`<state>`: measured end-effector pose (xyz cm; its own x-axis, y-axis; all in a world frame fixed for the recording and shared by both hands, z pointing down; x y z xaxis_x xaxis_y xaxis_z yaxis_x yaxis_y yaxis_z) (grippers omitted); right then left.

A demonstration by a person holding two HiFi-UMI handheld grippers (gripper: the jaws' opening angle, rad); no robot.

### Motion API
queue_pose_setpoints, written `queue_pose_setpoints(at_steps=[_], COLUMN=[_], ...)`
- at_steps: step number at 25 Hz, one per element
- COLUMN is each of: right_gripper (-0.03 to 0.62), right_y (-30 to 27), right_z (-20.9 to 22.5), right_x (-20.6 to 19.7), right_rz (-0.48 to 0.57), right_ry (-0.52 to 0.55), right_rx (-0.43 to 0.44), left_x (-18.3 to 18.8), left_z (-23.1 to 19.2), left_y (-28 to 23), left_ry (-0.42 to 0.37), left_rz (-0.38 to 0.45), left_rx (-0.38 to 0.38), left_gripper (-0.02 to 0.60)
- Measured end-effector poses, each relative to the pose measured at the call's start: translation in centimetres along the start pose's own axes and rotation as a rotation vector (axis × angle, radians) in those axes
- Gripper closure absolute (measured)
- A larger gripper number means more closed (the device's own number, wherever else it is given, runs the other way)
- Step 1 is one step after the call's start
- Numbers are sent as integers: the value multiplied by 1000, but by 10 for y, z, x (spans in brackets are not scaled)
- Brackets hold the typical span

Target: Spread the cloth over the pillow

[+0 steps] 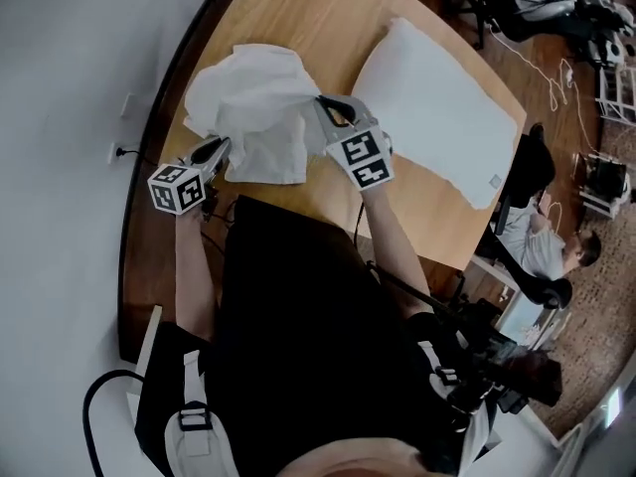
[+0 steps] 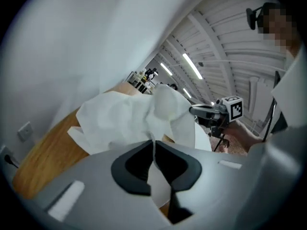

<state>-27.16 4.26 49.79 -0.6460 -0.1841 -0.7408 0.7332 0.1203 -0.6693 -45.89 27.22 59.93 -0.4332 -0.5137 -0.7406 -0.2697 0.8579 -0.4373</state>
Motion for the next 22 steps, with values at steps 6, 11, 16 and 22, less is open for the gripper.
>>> queue_pose_setpoints(at_steps=[6, 11, 16, 22], right_gripper=[588, 588, 588, 588], right_y=[89, 124, 247, 339], right_z=[60, 95, 97, 68], right_x=[-8, 87, 236, 256], right_rz=[186, 350, 685, 766], right_ry=[-169, 40, 312, 568], right_rx=[-156, -125, -246, -326], left_x=[51, 209, 382, 411], left_z=[25, 47, 127, 186], left_y=[21, 49, 93, 135], left_ry=[-232, -554, -1017, -1325], left_rz=[140, 318, 433, 339], left_rx=[-78, -123, -149, -212], left_gripper=[569, 569, 569, 569])
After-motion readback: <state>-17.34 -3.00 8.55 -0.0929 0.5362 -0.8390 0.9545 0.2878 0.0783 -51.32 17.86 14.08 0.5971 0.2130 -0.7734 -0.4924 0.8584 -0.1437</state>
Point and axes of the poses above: the fingertips, and each gripper's own axes: y backward along the fingers, z to its right, x out of its top, the point moved 9 cm from there along y, backward along the fingers, and after that the axes turned 11 degrees about -y, right-handed, at the moved point
